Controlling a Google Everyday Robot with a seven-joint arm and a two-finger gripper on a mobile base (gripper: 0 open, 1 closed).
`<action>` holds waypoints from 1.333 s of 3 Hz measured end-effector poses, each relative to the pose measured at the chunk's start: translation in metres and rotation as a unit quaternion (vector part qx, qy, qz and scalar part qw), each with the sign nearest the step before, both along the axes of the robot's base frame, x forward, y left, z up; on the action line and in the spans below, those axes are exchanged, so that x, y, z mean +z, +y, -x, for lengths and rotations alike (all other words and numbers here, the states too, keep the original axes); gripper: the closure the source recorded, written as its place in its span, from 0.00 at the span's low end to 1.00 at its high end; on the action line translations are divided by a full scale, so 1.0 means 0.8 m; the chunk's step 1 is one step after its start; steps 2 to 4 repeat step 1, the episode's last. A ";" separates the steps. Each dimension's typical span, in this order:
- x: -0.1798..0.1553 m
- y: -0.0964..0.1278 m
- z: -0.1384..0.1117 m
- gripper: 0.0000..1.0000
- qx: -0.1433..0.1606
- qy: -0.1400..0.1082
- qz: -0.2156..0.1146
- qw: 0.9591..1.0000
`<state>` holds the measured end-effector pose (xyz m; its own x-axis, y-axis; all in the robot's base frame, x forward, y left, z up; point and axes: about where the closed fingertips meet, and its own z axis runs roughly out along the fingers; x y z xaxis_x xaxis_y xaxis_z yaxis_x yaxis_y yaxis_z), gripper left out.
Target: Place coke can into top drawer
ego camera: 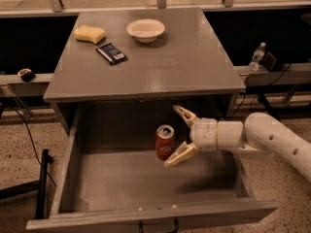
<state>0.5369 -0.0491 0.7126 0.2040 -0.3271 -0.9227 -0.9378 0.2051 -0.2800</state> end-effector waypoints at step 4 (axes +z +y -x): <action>0.000 0.000 0.000 0.00 0.000 0.000 0.000 1.000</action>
Offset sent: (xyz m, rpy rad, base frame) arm 0.0000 0.0000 0.0000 0.0000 0.0000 0.0000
